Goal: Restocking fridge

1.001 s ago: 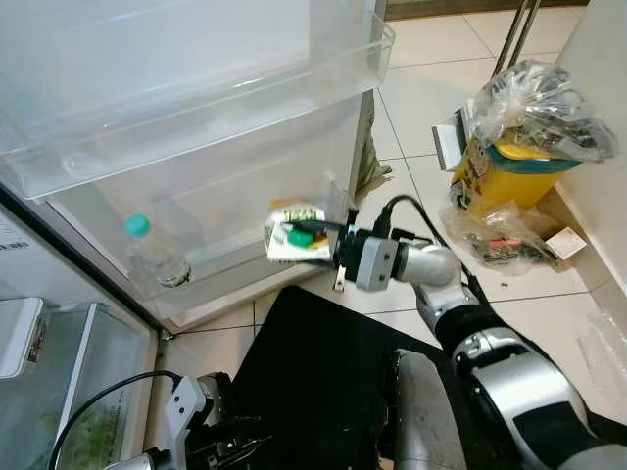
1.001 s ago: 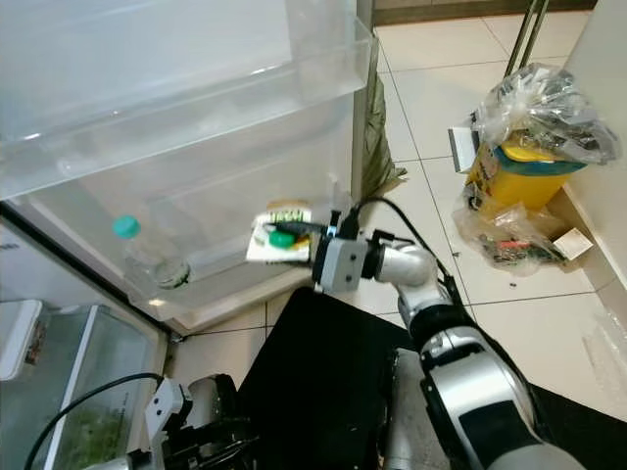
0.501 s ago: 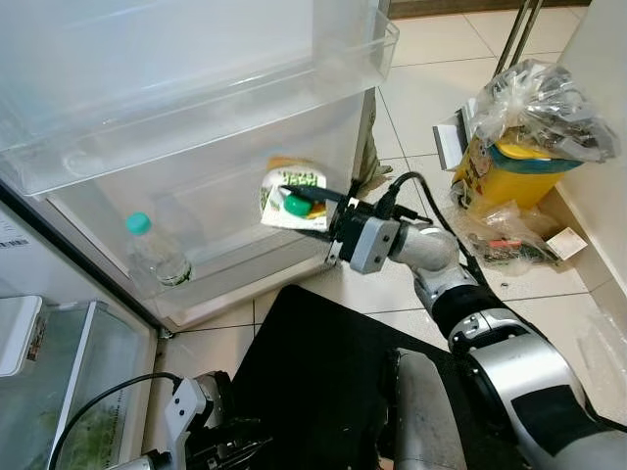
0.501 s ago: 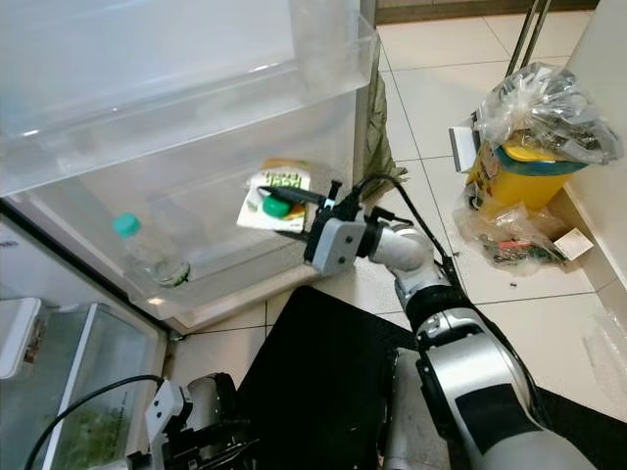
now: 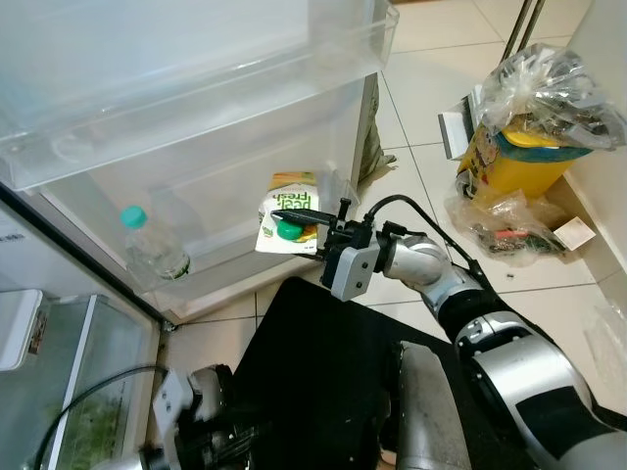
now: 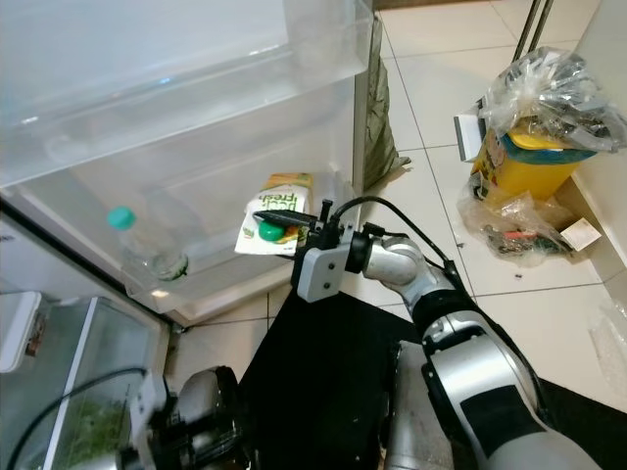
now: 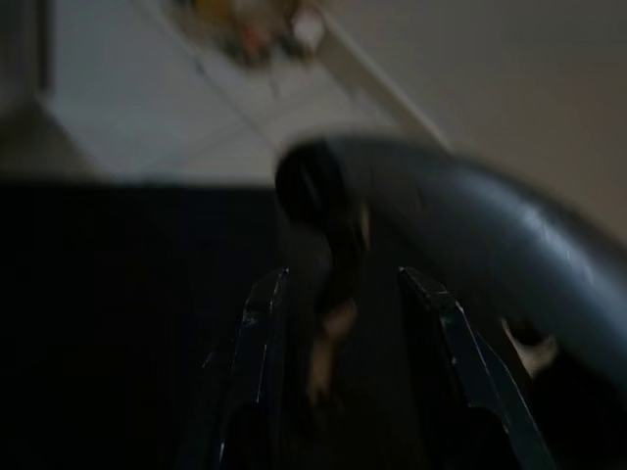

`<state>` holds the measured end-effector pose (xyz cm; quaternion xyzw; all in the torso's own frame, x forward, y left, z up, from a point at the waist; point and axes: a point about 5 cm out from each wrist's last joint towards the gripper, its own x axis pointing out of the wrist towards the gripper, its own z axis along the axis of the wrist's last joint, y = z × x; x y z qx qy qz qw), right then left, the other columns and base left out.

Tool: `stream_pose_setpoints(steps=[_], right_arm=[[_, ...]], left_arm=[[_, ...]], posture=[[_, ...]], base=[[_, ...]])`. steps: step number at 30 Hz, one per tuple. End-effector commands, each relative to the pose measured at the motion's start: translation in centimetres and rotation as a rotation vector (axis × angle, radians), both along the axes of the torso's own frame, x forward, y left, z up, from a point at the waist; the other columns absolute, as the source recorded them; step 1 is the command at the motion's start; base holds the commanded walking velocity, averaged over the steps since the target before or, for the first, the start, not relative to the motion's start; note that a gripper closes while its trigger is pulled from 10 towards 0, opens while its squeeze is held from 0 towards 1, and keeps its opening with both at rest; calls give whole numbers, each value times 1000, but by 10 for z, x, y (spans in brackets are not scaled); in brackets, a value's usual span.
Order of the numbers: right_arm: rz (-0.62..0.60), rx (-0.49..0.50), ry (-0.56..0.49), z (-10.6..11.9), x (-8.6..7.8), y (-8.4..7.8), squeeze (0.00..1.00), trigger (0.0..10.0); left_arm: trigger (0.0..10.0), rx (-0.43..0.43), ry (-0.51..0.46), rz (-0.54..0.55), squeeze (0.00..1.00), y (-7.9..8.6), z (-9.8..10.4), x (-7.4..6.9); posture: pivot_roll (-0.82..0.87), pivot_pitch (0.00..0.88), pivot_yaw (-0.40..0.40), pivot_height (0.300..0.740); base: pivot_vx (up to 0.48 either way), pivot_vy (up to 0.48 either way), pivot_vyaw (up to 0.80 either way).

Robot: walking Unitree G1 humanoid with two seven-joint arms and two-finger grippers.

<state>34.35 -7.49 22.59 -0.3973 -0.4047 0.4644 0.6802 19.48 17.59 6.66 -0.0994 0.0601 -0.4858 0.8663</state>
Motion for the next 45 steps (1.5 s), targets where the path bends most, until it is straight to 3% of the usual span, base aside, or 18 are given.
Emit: stream_pose_setpoints(steps=[1,6,17,28,35,38,45], right_arm=[[8,-17,-19,-4,-2,3,0,10000],[-48,-31,-45,-7,1,-2,0,10000],[-199,-22,-76,0,15,-14,0,10000],[-358,105,-60,17,30,-25,0,10000],[-453,428,84,57,46,-39,0,10000],[-508,476,160,64,53,-51,0,10000],[-563,444,261,57,58,-68,0,10000]], left_arm=[[10000,-27,-2,36,0,6,6,1],[10000,-57,-51,62,0,8,23,8],[10000,-54,-30,66,0,15,28,0],[10000,-45,-14,84,0,18,28,-5],[10000,-61,-5,86,0,9,23,-3],[10000,-68,-4,87,0,5,20,2],[10000,-82,-2,83,0,-2,15,10]], posture=[[165,420,60,450],[159,421,58,450],[165,420,55,450],[176,423,48,450],[153,399,29,450],[130,382,23,450],[91,347,11,450]], base=[[0,0,0],[0,0,0],[0,0,0],[0,0,0],[0,0,0],[0,0,0],[0,0,0]])
